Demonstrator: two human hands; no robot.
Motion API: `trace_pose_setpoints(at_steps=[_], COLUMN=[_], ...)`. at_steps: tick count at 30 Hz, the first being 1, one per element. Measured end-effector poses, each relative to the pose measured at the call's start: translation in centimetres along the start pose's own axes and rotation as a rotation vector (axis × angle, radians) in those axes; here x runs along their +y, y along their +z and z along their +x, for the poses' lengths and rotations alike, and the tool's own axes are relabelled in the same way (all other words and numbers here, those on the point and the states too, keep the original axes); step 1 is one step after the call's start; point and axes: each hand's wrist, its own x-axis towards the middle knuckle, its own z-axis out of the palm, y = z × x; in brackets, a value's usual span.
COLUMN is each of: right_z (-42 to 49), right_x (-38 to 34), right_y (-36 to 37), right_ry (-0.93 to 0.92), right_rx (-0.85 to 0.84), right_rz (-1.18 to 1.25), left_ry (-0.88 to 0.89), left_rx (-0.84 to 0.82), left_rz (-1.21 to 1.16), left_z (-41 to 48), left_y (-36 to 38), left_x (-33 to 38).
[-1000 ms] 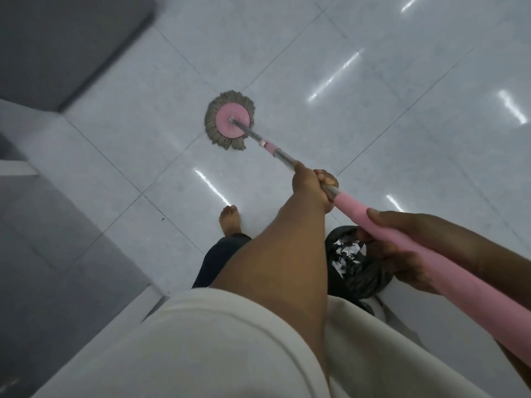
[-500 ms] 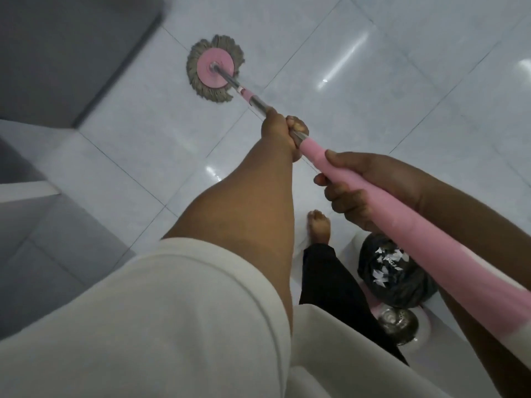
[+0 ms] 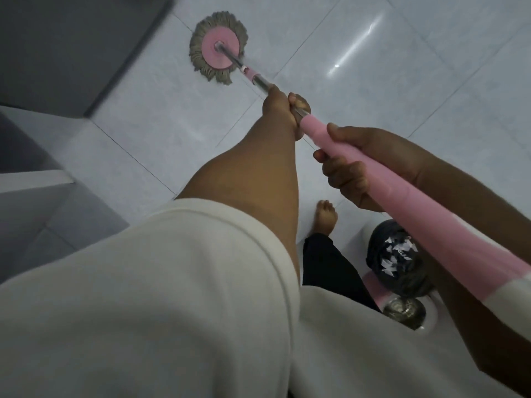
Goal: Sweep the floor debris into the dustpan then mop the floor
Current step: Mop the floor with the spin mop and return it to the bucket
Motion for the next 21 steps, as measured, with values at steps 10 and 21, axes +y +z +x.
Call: trace_pose_setpoints(at_steps=[10, 21], right_z=[-10.5, -13.5], right_x=[9.0, 7.5], right_y=[-5.3, -3.2], right_ry=[0.054, -0.05], right_rx=[0.067, 0.083], right_rz=[0.023, 0.121], left_ry=[-0.189, -0.256], left_rx=[-0.082, -0.227], left_rz=[0.11, -0.225], left_z=[-8.1, -10.8], left_y=[-2.0, -1.5], left_x=[-12.9, -11.8])
